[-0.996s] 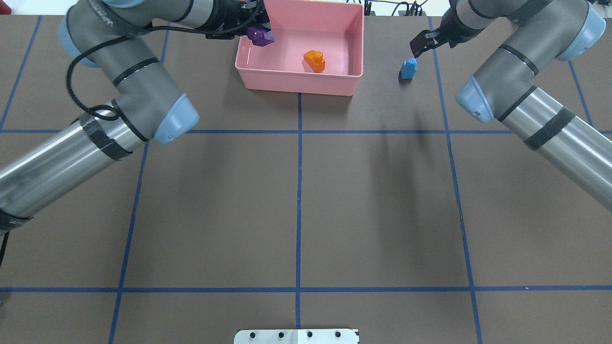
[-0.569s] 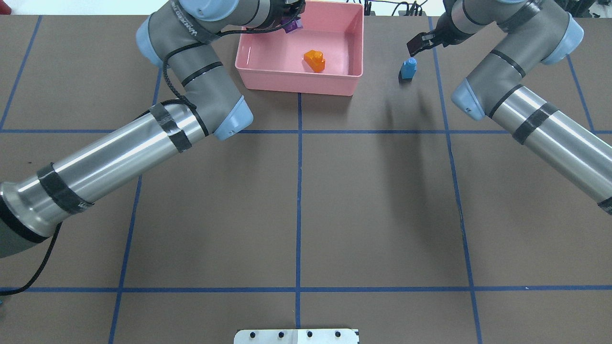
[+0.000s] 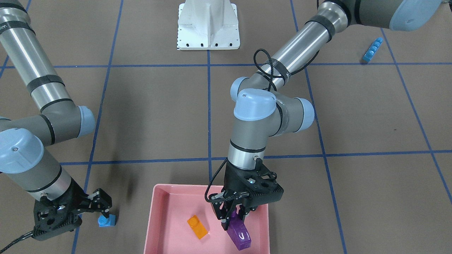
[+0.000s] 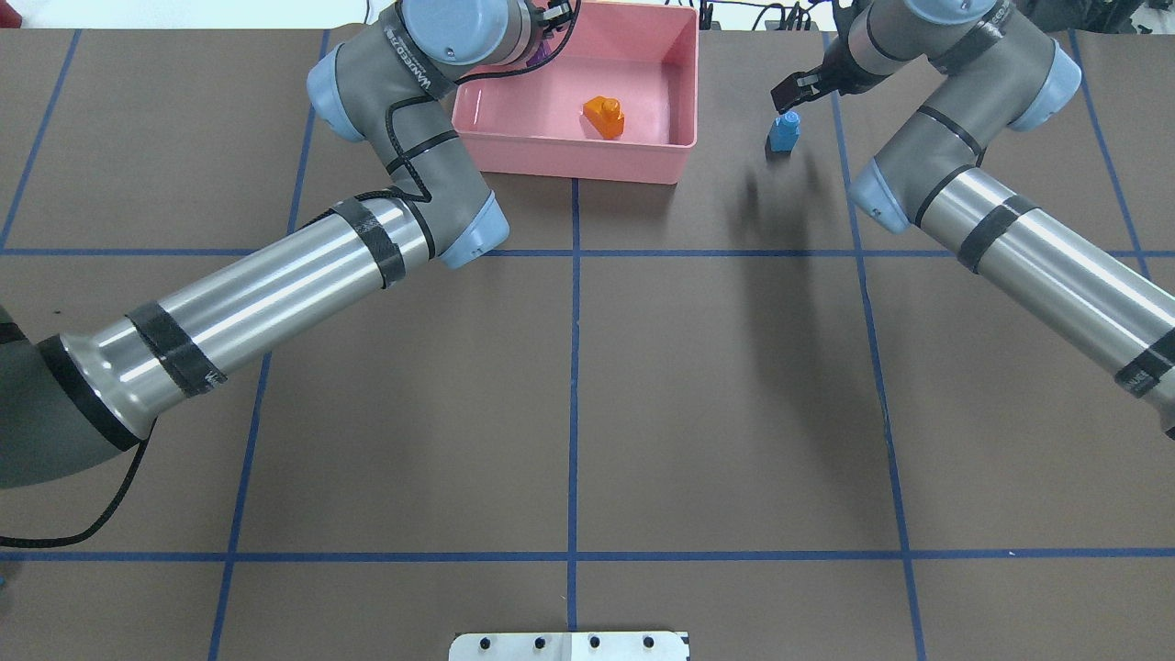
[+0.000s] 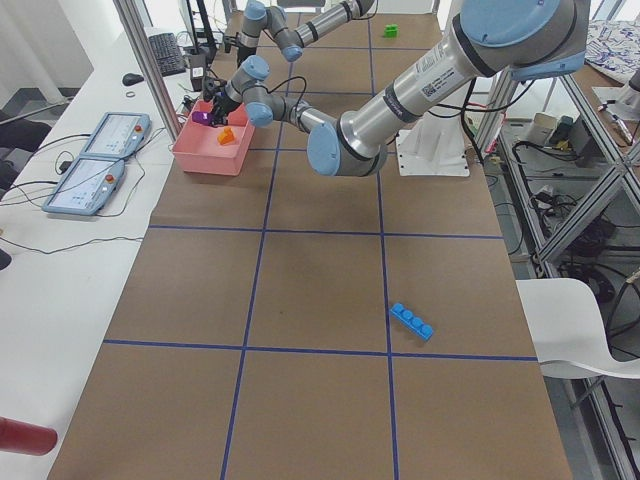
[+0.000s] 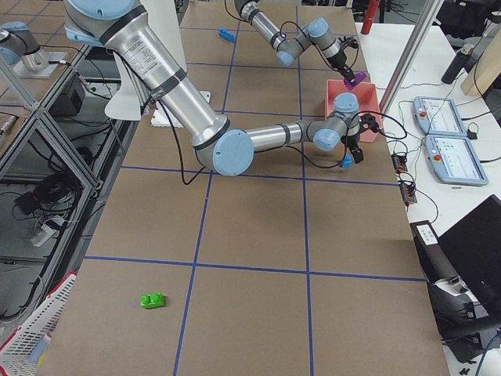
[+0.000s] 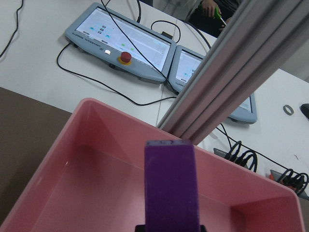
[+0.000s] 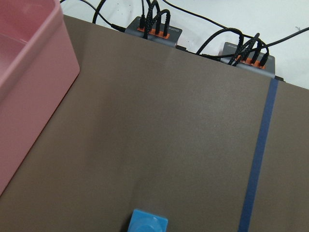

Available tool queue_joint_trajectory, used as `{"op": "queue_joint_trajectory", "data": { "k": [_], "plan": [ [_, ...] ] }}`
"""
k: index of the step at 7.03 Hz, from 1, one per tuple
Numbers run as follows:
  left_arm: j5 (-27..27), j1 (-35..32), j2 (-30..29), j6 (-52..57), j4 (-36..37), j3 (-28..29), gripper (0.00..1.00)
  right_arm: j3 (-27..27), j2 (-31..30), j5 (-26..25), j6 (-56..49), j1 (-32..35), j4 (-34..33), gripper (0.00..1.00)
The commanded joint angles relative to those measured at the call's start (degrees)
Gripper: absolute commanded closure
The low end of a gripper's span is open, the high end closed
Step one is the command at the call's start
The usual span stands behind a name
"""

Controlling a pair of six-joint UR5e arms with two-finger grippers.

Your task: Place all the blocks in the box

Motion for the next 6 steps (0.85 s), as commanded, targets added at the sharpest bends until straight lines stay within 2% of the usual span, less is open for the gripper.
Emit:
{"op": "queue_joint_trajectory", "data": {
  "k": [1,3,4,5,6],
  "plan": [
    [0.48,0.0,-0.21,0.06,0.02,1.03,0.0,-2.25,1.92,-1.74,0.87,-1.83,0.9,0.0],
    [-0.22,-0.87,-0.83,0.23,0.11,0.85,0.0,-4.17,2.45,-4.37,0.87,-3.24,0.81,0.0],
    [-2.75,-1.66,-1.0,2.41,0.46,-0.28,0.0,-6.27,3.32,-4.47,0.87,-3.33,0.9,0.0],
    [-8.34,-3.15,-0.74,4.34,5.42,-4.82,0.0,-6.55,3.33,-4.65,0.79,-3.5,0.9,0.0],
    [-11.62,-3.86,-0.39,4.45,11.04,-9.73,0.0,-7.17,3.33,-4.74,0.79,-3.59,0.9,0.01]
  ]
}}
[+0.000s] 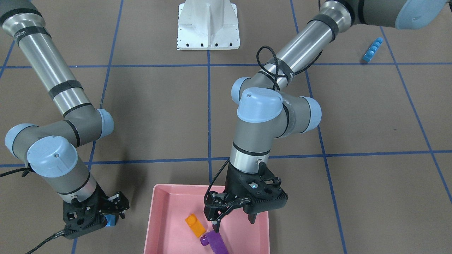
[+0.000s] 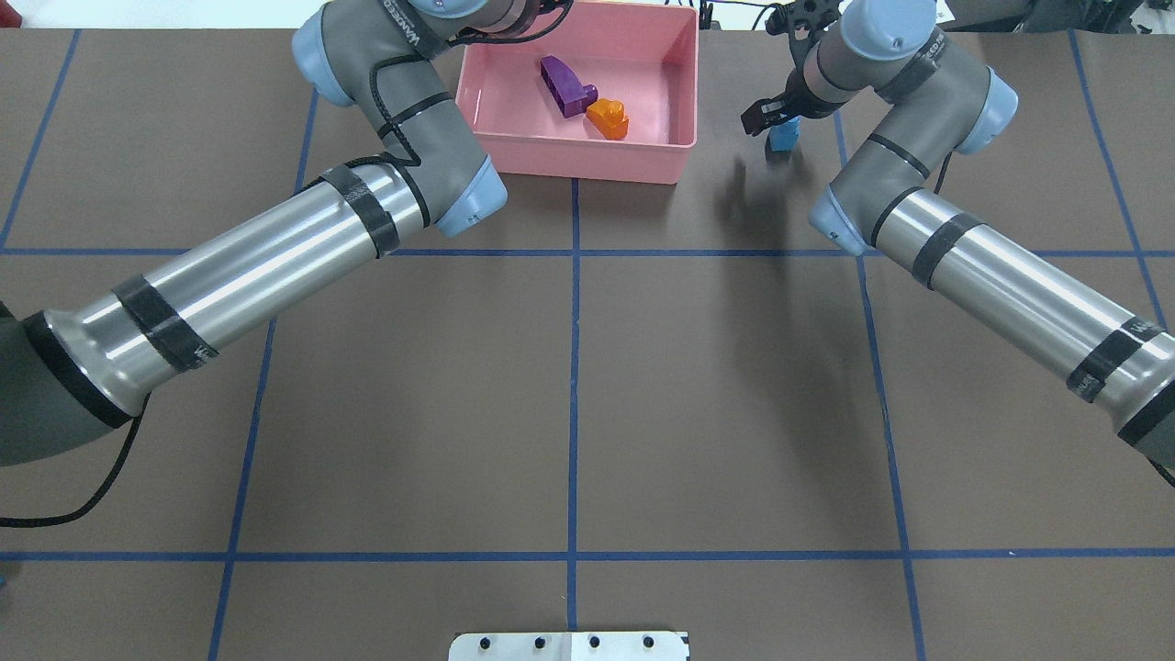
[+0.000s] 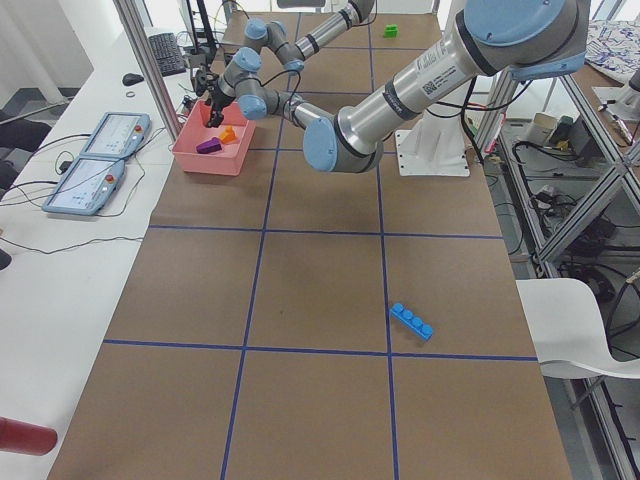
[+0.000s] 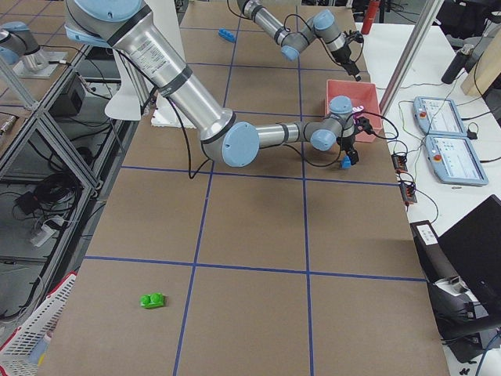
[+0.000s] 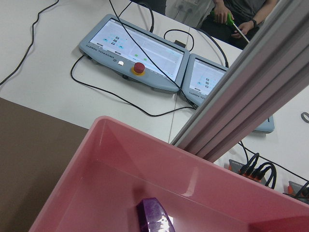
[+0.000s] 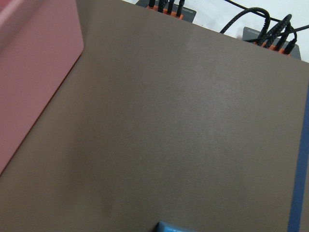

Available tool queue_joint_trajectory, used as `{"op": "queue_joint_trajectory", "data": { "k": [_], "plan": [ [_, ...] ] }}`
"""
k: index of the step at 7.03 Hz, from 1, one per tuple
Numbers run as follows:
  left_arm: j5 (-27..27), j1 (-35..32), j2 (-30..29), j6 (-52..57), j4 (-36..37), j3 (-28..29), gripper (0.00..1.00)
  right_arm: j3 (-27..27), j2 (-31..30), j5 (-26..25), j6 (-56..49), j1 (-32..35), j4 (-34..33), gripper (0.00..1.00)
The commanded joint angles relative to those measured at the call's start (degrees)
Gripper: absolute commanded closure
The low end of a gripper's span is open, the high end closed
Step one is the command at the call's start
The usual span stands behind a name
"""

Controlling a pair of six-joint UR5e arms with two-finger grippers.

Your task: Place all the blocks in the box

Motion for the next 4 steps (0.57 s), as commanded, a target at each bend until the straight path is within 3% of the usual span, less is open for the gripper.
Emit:
{"op": "queue_joint_trajectory", "data": {
  "k": [1,2,3,4],
  "plan": [
    [-6.71,-2.08,3.17,1.55,10.73,-11.73,0.0,-1.37,0.38,-0.21,-0.03,-0.25,0.01,0.02],
    [-8.91,-2.7,7.29,5.82,17.74,-20.06,0.0,-1.9,0.56,-0.73,0.06,-0.16,0.01,0.04],
    [-9.11,-2.7,12.55,10.13,24.07,-29.36,0.0,-2.16,0.74,-0.74,0.06,-0.16,0.01,0.19],
    [-9.28,-3.14,18.52,13.04,26.75,-37.46,0.0,-2.17,0.74,-0.74,0.06,-0.16,0.01,0.52]
  ]
}}
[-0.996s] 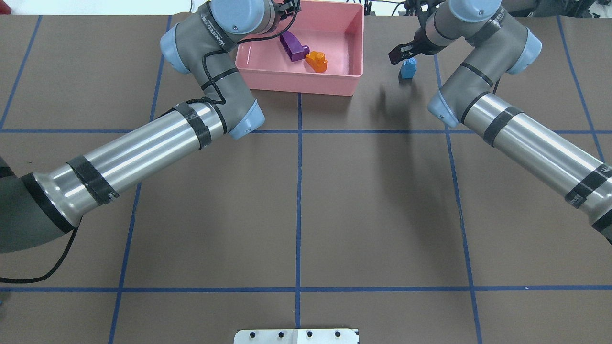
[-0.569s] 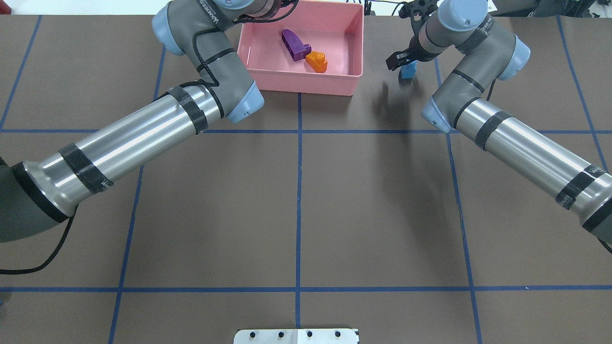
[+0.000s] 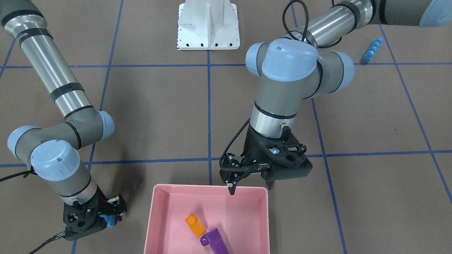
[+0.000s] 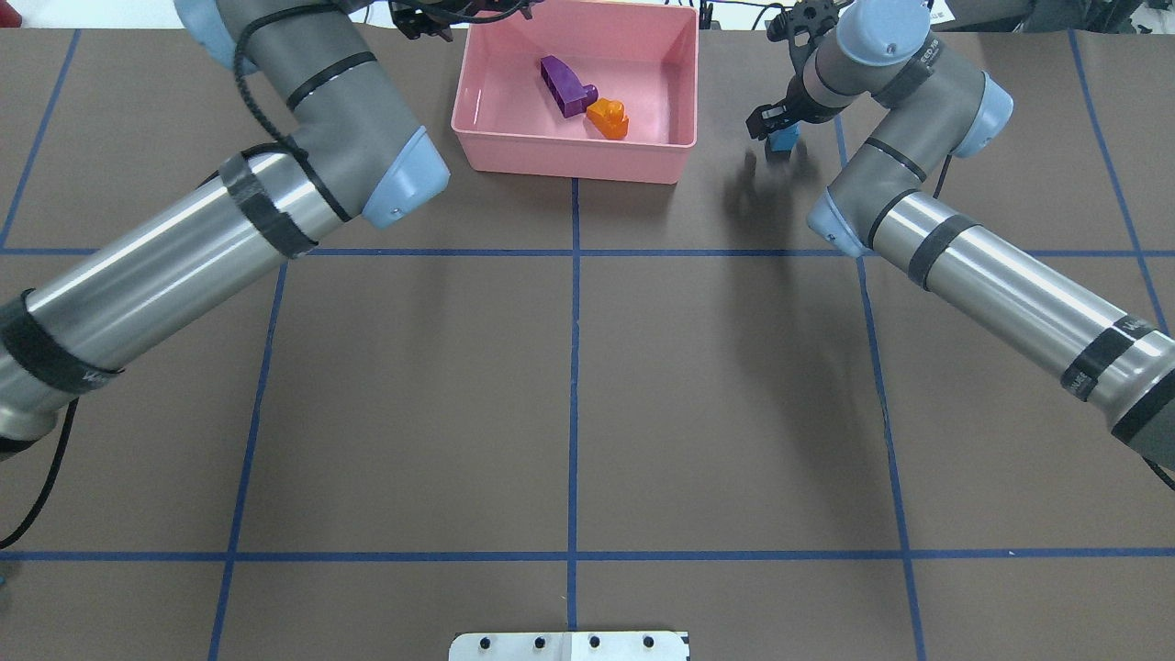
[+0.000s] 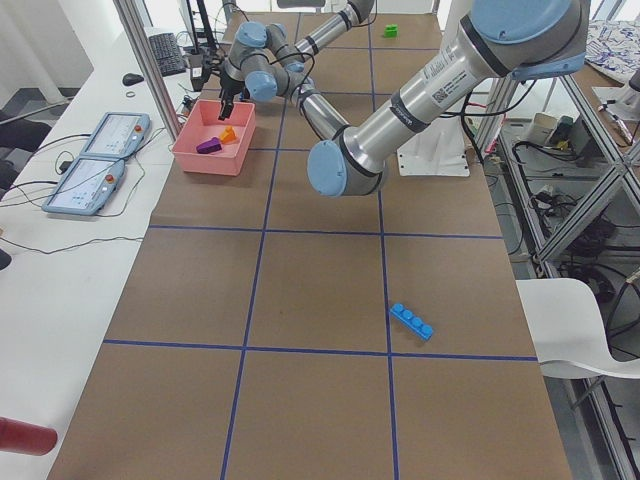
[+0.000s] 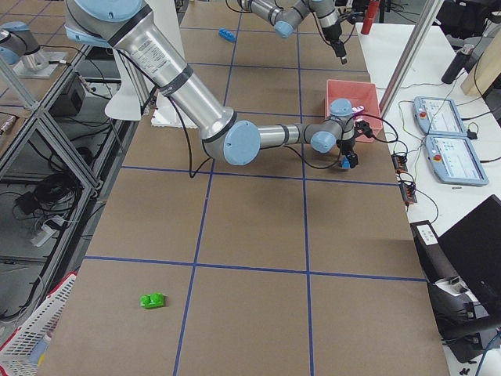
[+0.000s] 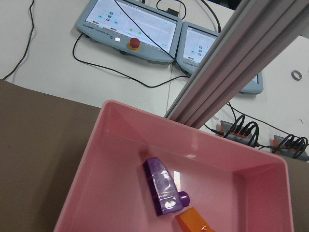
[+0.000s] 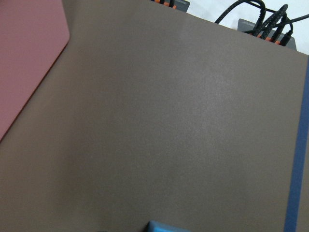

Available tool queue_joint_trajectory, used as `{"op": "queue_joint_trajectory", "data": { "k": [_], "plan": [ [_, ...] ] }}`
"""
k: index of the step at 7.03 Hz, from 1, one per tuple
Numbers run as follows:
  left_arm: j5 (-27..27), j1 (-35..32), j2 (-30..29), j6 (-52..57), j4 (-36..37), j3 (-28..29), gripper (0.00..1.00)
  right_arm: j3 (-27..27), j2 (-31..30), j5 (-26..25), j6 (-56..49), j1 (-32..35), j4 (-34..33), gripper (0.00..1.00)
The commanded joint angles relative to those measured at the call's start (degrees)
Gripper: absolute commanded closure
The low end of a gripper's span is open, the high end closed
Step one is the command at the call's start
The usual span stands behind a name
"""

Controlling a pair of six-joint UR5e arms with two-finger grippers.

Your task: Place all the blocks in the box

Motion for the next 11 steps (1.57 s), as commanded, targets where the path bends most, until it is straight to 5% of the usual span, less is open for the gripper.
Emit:
{"op": "queue_joint_trajectory", "data": {
  "k": [1,4,6,8,11],
  "plan": [
    [-1.52,-0.87,13.21,8.59,6.92,-17.02,0.0,-0.16,0.08,-0.06,0.01,0.01,0.0,0.96],
    [-6.44,-2.9,31.39,18.07,10.17,-32.93,0.0,1.14,0.79,1.6,-0.17,1.67,-0.26,1.0],
    [-10.38,-2.9,41.61,24.51,13.51,-39.64,0.0,7.79,0.35,9.03,-0.16,5.34,-4.44,1.0],
    [-11.28,-2.9,49.28,31.45,13.79,-43.7,0.0,14.93,1.14,15.9,0.09,9.39,-11.76,1.0],
    [-11.2,-2.9,57.46,44.21,13.35,-45.81,0.0,14.26,8.68,17.35,11.75,7.68,-12.04,1.0]
  ]
}}
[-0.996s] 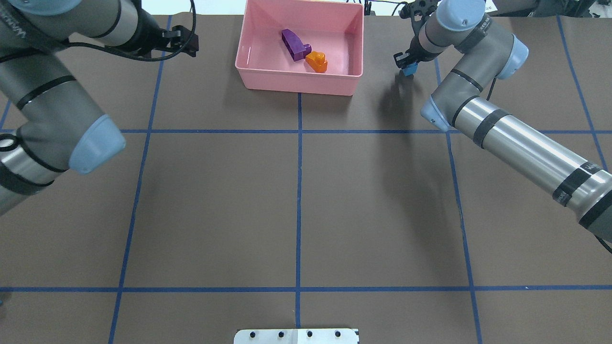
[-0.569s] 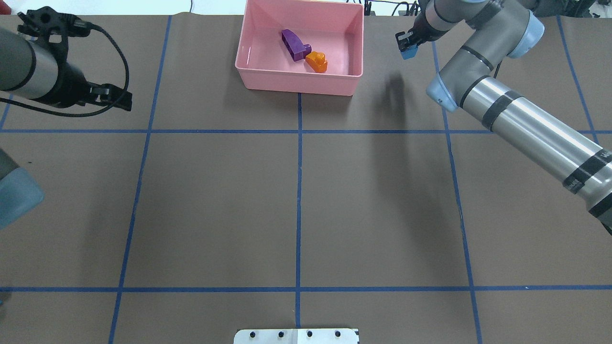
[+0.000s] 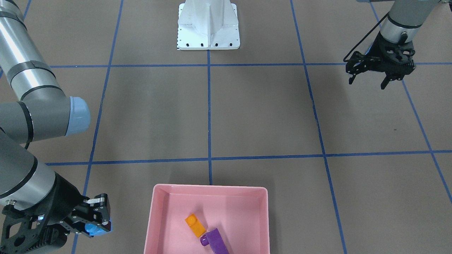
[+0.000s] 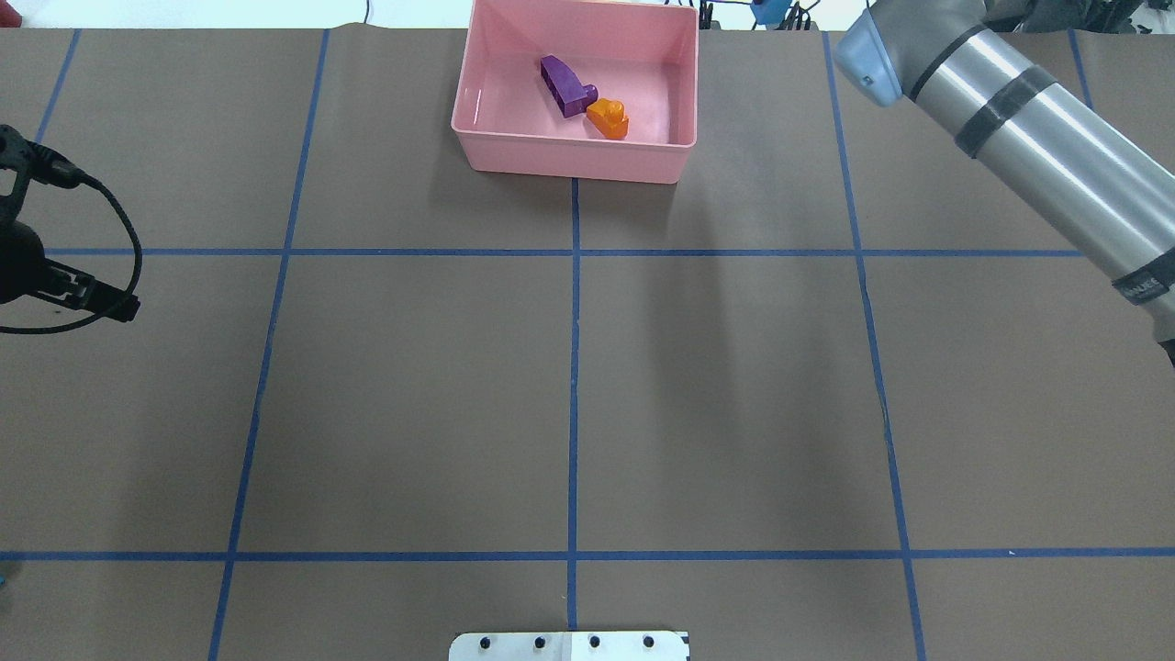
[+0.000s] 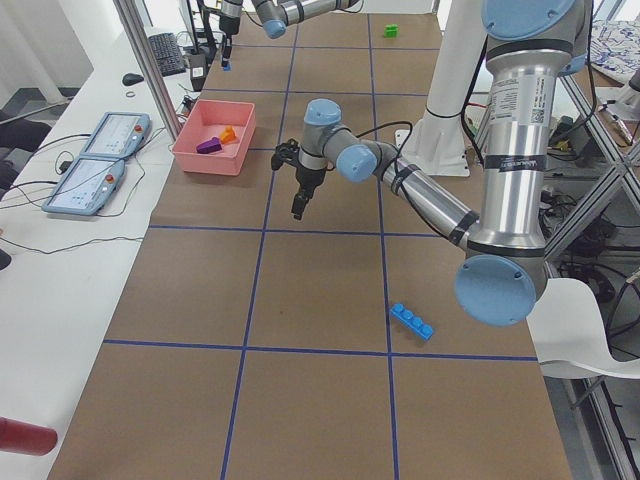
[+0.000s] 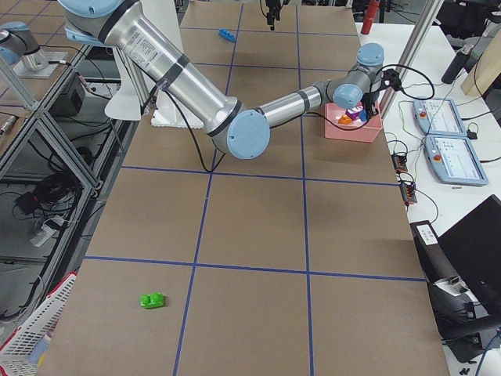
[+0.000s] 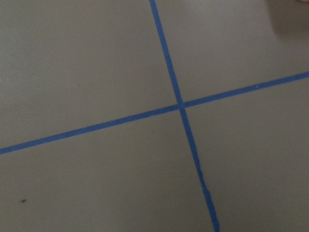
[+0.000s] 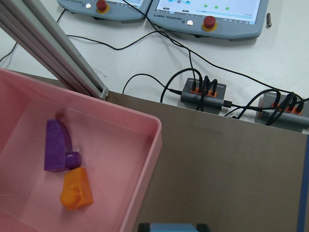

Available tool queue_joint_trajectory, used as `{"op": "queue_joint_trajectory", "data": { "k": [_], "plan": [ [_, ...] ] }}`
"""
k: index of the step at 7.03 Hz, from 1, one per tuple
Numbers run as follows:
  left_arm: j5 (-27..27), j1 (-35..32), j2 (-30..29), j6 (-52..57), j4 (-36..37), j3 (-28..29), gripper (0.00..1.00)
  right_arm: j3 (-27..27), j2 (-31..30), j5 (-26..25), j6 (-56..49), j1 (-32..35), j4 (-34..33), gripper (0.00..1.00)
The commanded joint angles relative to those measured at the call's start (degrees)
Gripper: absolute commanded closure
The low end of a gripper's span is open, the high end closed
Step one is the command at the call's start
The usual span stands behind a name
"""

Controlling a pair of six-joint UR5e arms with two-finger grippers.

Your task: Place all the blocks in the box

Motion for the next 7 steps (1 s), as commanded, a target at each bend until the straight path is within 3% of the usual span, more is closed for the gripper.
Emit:
{"op": "queue_joint_trajectory", "data": {
  "k": [1,2,3,5,6,7],
  "plan": [
    [-0.1,0.0,6.25,6.03,-0.22,-3.26,0.0,-1.6,4.19,-4.04,5.08,-4.77,-0.1,1.0],
    [-0.1,0.0,8.2,9.01,-0.22,-3.54,0.0,-6.31,7.68,-9.64,5.16,-7.85,0.16,1.0],
    [-0.18,0.0,10.31,12.69,-0.3,-3.63,0.0,-10.62,10.59,-11.7,5.16,-9.19,1.03,1.0],
    [-0.45,-0.09,14.44,19.38,-1.44,-3.19,0.0,-16.88,12.37,-18.62,5.34,-11.91,7.87,1.0],
    [-0.54,0.0,18.9,19.67,-6.41,-2.4,0.0,-17.52,13.68,-20.93,9.17,-12.71,8.25,0.57],
    [-2.1,0.09,25.03,19.67,-15.94,0.65,0.0,-17.44,14.39,-20.95,11.21,-12.71,8.25,0.01]
  ]
}}
